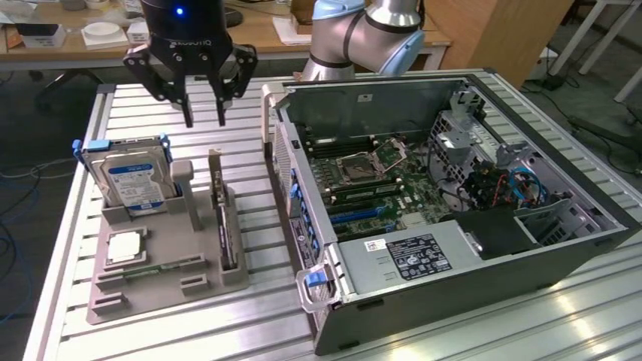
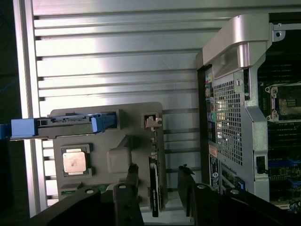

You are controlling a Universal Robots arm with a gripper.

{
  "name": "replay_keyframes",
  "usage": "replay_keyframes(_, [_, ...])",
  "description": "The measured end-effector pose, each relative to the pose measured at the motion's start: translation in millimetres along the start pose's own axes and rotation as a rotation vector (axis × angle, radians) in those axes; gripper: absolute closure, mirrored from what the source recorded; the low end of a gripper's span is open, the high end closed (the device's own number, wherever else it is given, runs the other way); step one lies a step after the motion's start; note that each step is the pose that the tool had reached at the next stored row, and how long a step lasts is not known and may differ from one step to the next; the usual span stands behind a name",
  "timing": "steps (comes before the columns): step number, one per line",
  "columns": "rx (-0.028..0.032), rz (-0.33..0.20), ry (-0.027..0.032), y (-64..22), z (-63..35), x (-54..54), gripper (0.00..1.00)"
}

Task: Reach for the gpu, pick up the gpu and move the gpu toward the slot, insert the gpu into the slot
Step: 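Pick up the gpu and move the gpu toward the slot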

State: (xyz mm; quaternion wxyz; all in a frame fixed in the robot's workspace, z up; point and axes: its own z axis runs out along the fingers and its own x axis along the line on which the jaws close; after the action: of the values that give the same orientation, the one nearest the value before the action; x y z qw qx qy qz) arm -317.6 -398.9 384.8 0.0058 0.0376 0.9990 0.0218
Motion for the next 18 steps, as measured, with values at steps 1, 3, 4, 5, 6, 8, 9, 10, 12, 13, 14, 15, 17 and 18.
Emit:
replay_keyframes(1, [0.0000, 0.000, 0.0000, 0.0, 0.0, 0.0, 0.53])
replay_keyframes(3, [0.0000, 0.000, 0.0000, 0.0, 0.0, 0.0, 0.42])
replay_keyframes(4, [0.0000, 0.000, 0.0000, 0.0, 0.0, 0.0, 0.42])
replay_keyframes(5, [0.0000, 0.000, 0.0000, 0.0, 0.0, 0.0, 0.42])
replay_keyframes(6, [0.0000, 0.000, 0.0000, 0.0, 0.0, 0.0, 0.36])
replay_keyframes(8, [0.0000, 0.000, 0.0000, 0.0, 0.0, 0.0, 0.29])
replay_keyframes(9, [0.0000, 0.000, 0.0000, 0.0, 0.0, 0.0, 0.29])
replay_keyframes(10, [0.0000, 0.000, 0.0000, 0.0, 0.0, 0.0, 0.29])
replay_keyframes(12, [0.0000, 0.000, 0.0000, 0.0, 0.0, 0.0, 0.29])
replay_keyframes(13, [-0.0001, 0.000, 0.0000, -0.2, 0.3, 0.1, 0.29])
replay_keyframes(14, [-0.0002, 0.000, -0.0002, -0.7, 0.7, 0.0, 0.29])
replay_keyframes(15, [-0.0001, 0.000, -0.0001, -1.1, 1.0, -0.1, 0.29])
replay_keyframes(17, [0.0000, 0.000, 0.0000, -2.3, 1.5, -0.1, 0.29])
replay_keyframes(18, [0.0000, 0.000, 0.0000, -3.0, 1.8, -0.2, 0.29])
